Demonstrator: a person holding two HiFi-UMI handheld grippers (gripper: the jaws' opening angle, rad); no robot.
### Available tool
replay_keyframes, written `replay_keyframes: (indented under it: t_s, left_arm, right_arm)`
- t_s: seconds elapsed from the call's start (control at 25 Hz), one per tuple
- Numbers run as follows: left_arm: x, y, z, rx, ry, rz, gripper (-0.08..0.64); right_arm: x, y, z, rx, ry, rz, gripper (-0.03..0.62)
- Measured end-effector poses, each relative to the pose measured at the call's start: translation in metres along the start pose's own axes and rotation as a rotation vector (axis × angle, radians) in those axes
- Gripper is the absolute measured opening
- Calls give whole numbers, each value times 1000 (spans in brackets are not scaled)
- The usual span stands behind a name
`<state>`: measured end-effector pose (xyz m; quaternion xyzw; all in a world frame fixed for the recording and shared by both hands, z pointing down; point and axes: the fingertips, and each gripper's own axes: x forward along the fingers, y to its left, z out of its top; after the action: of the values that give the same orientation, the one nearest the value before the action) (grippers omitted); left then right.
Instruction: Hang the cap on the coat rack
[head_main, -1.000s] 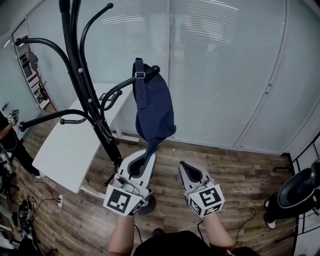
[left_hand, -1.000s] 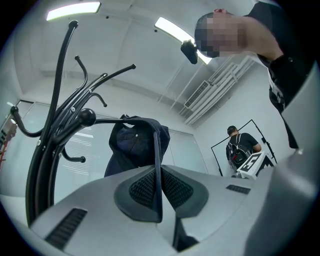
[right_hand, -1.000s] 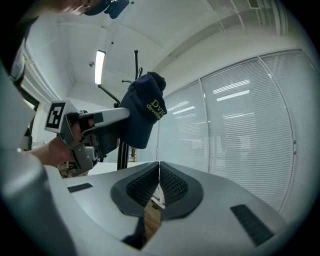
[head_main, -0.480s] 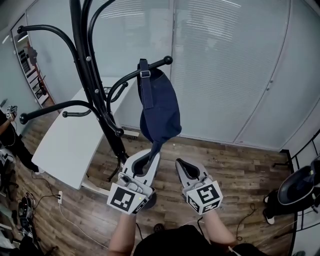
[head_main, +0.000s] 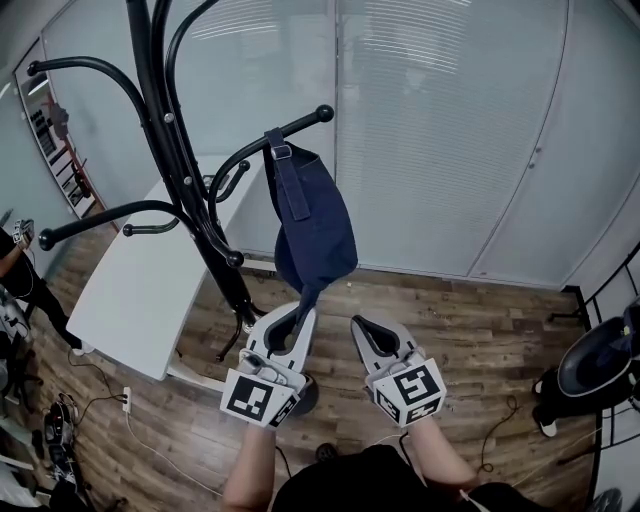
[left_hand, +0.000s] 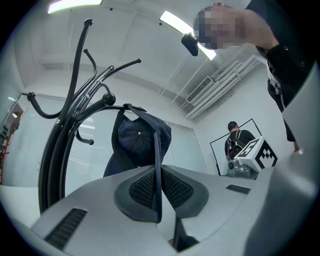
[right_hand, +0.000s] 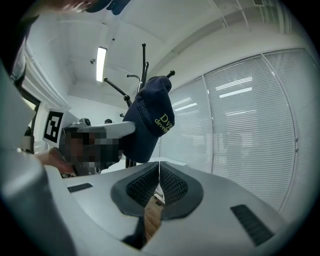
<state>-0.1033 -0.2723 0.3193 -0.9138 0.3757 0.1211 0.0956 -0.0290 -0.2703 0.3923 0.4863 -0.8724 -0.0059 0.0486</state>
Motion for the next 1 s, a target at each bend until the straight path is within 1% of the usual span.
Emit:
replay_keyframes:
  t_s: [0.24,0.4,0.64,0.88,0.92,1.0]
  left_arm:
    - [-2,4,-2,20,13,29,31]
    - [-3,4,-2,29,16,49,31]
    - [-8,5,0,71,23,92,31]
    - [-14,13,6,58,12,117,34]
    - [-15,12,6,61,11,119,40]
    - [-16,8,7,69,14,118,83]
  right_arm:
    - [-5,0,4,5,-7,-8,31]
    - [-8,1,3,-7,-12,3,31]
    - [-19,1,2,-4,-12,-1,31]
    - [-20,3,4,-5,-8,8,31]
    - [-21,4,4,-4,-10,10,31]
    - [-24,5,3,-3,-12,15,31]
